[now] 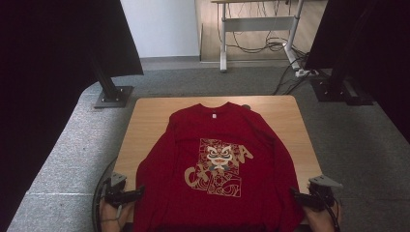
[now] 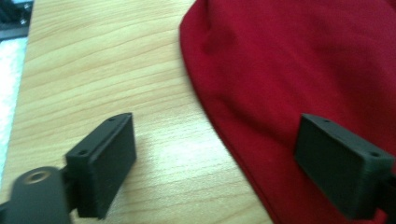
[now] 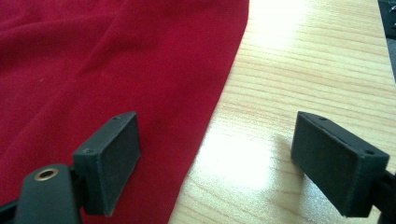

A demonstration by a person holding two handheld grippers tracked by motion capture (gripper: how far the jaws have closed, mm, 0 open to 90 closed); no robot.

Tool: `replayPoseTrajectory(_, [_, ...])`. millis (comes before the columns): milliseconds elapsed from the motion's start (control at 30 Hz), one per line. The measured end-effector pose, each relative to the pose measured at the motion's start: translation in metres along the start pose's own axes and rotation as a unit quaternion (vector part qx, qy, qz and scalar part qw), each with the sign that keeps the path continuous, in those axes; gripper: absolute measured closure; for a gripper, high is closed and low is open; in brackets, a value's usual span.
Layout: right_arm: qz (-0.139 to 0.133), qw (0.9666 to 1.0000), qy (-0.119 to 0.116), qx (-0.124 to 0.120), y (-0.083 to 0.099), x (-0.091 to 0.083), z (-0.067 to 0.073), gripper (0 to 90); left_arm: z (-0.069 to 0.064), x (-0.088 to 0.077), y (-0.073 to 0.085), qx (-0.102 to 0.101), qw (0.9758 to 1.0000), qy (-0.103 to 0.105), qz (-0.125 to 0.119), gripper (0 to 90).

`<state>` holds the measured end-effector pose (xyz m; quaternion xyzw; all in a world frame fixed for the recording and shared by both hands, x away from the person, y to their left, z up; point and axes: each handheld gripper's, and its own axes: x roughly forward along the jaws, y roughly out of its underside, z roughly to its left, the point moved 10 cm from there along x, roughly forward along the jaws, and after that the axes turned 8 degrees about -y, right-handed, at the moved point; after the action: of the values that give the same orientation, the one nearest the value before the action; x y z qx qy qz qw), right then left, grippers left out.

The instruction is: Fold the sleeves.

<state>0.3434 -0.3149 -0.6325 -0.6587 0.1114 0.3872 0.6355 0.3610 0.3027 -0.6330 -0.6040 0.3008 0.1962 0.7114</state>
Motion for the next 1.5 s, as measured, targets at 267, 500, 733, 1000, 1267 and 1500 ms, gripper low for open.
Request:
replayPoseTrajectory(267, [-0.005, 1.0000, 0.006, 0.002, 0.001, 0.000, 0.000, 14.1, 0.001, 0.001, 0.001, -0.002, 1.0000, -0.003, 0.004, 6.9])
replayPoseTrajectory(500, [-0.004, 1.0000, 0.001, 0.007, 0.001, 0.000, 0.001, 11.0, 0.001, 0.001, 0.000, -0.004, 1.0000, -0.003, 0.004, 7.0])
replayPoseTrajectory(733, [0.011, 0.9999, 0.000, 0.011, -0.008, 0.010, -0.002, 7.4, 0.001, 0.001, 0.000, -0.004, 1.0000, -0.002, 0.004, 6.9])
replayPoseTrajectory(1000, [0.009, 0.9999, 0.000, 0.006, -0.009, 0.012, -0.003, 7.5, 0.003, -0.002, 0.000, -0.012, 0.9999, 0.003, 0.003, 11.9])
replayPoseTrajectory(1267, [0.009, 0.9999, 0.002, 0.007, -0.009, 0.011, -0.003, 7.7, -0.001, -0.009, -0.020, -0.018, 0.9995, 0.020, -0.016, 12.5])
replayPoseTrajectory(1500, [0.009, 0.9999, 0.002, 0.007, -0.009, 0.011, -0.003, 7.7, -0.016, -0.010, -0.045, -0.007, 0.9989, 0.038, -0.027, 13.8])
